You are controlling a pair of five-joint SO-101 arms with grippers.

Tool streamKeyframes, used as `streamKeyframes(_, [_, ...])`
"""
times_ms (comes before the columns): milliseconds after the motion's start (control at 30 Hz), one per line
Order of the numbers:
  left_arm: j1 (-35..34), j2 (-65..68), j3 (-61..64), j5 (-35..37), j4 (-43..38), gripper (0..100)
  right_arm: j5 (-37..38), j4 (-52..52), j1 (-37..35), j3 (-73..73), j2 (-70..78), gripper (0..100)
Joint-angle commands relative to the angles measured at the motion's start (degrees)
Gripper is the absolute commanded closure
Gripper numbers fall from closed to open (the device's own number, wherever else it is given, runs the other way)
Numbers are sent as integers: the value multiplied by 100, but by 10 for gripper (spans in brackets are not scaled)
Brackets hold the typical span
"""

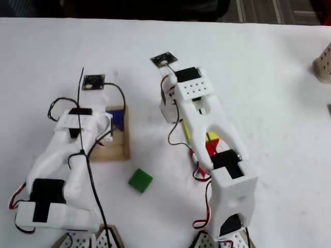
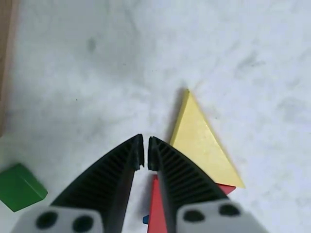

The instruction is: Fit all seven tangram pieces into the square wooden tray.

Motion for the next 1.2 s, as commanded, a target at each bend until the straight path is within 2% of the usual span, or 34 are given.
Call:
streamKeyframes(0, [-101, 84, -79, -53, -290, 976, -53, -75, 48, -53, -207, 982])
streamKeyframes(233, [-57, 75, -79, -62, -1125, 975, -53, -75, 48, -26, -207, 982])
streamKeyframes(567, [-127, -470, 123, -62, -923, 973, -62, -101, -13, -26, -207, 981])
streamKeyframes(700, [-136, -1191, 448, -62, -923, 973, -730, -629, -31, 229, -198, 980])
streamKeyframes(767, [-171, -1508, 615, -62, -923, 973, -879, -752, -268, 316, -207, 980])
streamKeyframes(1033, [-1349, -1938, 686, -35, -1143, 972, -1029, -831, -1543, 360, -198, 972])
streamKeyframes(1167, [-1921, -1921, 747, -18, -1846, 972, -1451, -910, -1842, 352, -198, 857])
